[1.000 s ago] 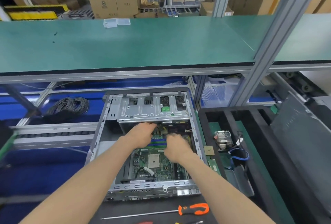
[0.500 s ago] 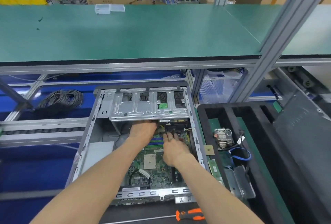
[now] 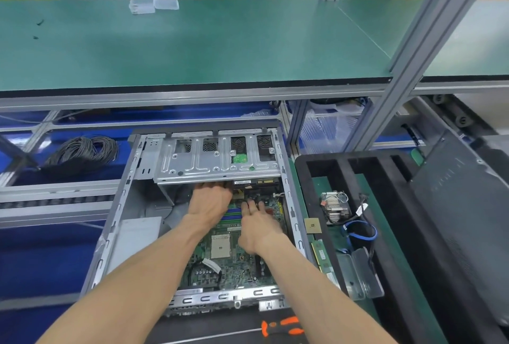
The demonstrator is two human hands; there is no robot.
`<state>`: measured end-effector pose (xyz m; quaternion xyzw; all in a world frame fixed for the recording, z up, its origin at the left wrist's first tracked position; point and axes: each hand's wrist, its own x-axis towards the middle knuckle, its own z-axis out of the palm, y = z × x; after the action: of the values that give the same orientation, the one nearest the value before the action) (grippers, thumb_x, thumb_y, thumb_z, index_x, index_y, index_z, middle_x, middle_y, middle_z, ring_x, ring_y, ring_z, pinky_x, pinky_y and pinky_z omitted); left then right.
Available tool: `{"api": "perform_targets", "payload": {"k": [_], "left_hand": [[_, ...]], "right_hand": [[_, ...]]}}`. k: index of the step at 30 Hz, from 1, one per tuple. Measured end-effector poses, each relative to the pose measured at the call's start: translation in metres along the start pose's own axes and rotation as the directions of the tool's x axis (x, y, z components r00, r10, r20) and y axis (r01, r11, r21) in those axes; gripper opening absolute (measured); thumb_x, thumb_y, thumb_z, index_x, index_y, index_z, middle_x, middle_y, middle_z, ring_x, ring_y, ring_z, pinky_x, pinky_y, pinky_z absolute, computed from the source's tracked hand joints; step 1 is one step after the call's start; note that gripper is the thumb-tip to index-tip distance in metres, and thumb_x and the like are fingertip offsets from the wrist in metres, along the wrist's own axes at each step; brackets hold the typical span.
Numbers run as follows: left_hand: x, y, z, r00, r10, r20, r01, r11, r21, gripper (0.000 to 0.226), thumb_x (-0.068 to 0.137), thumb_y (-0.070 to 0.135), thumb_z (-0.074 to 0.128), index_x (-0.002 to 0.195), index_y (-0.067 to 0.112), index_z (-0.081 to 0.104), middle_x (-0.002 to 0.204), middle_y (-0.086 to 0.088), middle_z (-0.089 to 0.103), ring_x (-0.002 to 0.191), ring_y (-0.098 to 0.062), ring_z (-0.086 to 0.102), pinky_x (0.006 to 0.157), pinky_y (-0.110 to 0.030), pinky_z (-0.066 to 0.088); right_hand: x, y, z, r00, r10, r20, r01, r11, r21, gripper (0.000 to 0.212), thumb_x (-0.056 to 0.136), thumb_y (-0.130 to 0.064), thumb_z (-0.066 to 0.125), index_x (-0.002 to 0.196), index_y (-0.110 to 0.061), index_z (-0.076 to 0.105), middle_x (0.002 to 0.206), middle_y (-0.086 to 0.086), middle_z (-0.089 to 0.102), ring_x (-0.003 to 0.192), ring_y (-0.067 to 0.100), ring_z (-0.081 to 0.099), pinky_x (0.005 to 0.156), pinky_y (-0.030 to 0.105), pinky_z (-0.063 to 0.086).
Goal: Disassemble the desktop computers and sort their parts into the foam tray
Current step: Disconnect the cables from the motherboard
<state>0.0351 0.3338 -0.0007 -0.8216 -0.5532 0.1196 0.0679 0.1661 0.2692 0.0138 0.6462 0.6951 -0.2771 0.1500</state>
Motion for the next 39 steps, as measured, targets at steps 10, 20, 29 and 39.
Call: {"api": "perform_targets", "payload": {"k": [10,20,29,39], "left_hand": [[-0.001,0.005,-0.012,0.993,-0.116,-0.004,0.113,0.977,-0.181,0.014,0.075,0.021,0.058,0.067,0.022,0.046,0.076,0.0,0.066,0.062,-0.024,0.054,0.061,-0.029,0.041],[0.02,0.003,0.006,0.931,-0.221,0.291,0.365,0.578,-0.73,0.041,0.087,0.056,0.069,0.112,0.024,0.073,0.122,-0.003,0.068,0.123,-0.023,0.055,0.117,-0.04,0.018],[0.013,0.014,0.009,0.943,-0.285,0.174,0.305,0.521,-0.797,0.013,0.09,0.026,0.072,0.092,0.018,0.082,0.095,-0.014,0.076,0.09,-0.03,0.068,0.065,-0.026,0.036],[0.012,0.018,0.006,0.946,-0.276,0.171,0.296,0.515,-0.805,0.028,0.086,0.002,0.06,0.099,0.014,0.081,0.1,-0.01,0.077,0.096,-0.028,0.069,0.087,-0.033,0.053]], "right_hand": [[-0.001,-0.001,-0.001,1.0,0.003,0.005,-0.003,1.0,0.001,0.087,0.094,-0.016,0.052,0.159,-0.006,-0.005,0.168,0.006,-0.009,0.154,0.033,-0.006,0.12,0.054,0.025],[-0.002,-0.002,-0.001,1.0,-0.002,0.01,0.002,1.0,0.017,0.091,0.094,-0.021,0.055,0.159,-0.006,-0.007,0.168,0.006,-0.012,0.154,0.032,-0.007,0.122,0.052,0.024],[-0.001,0.0,-0.001,1.0,-0.008,0.011,0.008,1.0,0.013,0.093,0.091,-0.018,0.055,0.159,-0.007,-0.009,0.168,0.007,-0.014,0.154,0.032,-0.009,0.123,0.05,0.019],[0.002,0.0,0.002,1.0,0.003,0.012,-0.004,1.0,0.024,0.097,0.091,-0.021,0.06,0.159,-0.008,-0.008,0.168,0.005,-0.015,0.154,0.031,-0.01,0.122,0.052,0.021]]}}
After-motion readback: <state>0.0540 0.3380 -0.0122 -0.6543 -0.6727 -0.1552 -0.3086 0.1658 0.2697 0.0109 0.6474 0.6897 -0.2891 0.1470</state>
